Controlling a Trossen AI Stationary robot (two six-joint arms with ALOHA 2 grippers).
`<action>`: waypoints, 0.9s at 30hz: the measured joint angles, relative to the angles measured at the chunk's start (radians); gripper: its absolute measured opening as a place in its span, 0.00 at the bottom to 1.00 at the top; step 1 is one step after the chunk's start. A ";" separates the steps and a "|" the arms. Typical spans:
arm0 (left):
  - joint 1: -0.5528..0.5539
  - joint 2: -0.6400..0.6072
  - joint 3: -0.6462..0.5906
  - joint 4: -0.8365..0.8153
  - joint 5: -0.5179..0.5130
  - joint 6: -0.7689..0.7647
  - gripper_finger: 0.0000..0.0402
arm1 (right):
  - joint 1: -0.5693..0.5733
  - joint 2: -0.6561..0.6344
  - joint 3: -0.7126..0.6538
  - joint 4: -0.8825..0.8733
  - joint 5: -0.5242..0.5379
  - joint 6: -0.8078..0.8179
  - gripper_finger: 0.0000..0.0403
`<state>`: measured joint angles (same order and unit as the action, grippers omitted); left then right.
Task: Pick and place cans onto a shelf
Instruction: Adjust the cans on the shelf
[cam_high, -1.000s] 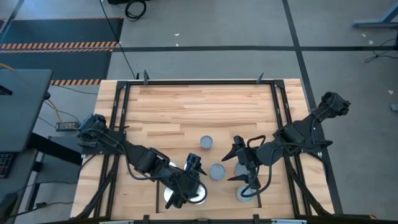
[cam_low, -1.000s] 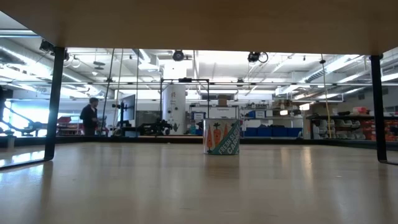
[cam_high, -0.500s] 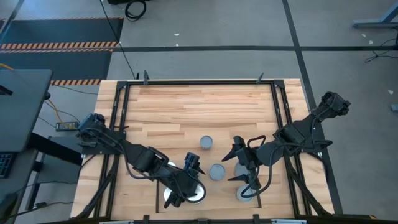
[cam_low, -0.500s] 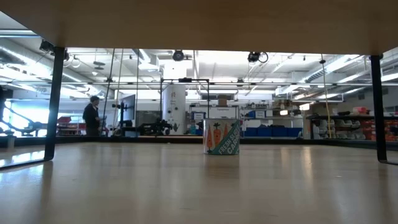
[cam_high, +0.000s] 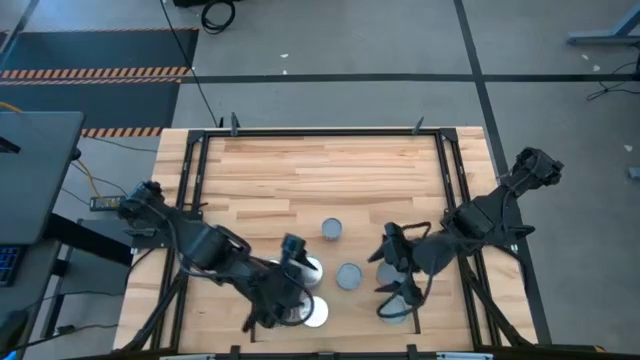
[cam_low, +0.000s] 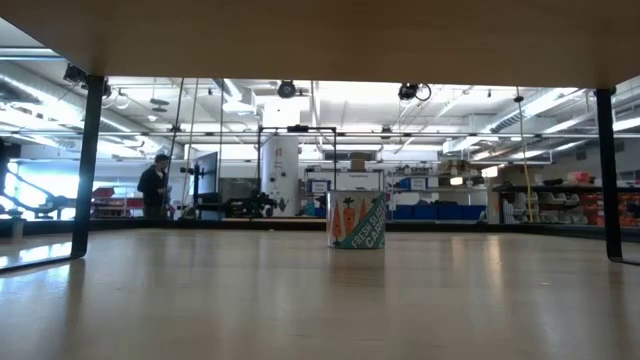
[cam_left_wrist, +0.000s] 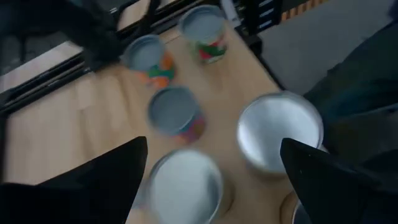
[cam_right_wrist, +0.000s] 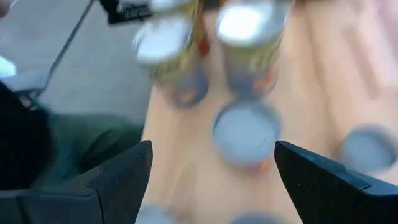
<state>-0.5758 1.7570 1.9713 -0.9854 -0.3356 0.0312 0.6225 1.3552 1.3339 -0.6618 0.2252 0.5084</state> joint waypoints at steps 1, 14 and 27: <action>-0.001 -0.006 0.016 -0.025 -0.015 -0.011 0.93 | 0.012 0.000 0.000 -0.026 -0.009 0.039 0.86; 0.003 -0.167 -0.206 0.245 -0.266 -0.031 0.93 | 0.096 0.108 0.000 0.034 0.084 -0.052 0.86; 0.014 -0.182 -0.302 0.342 -0.390 -0.071 0.93 | 0.033 0.146 0.000 0.122 -0.020 -0.148 0.86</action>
<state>-0.5621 1.5745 1.6696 -0.6431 -0.7258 -0.0403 0.6556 1.5007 1.3334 -0.5394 0.2051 0.3604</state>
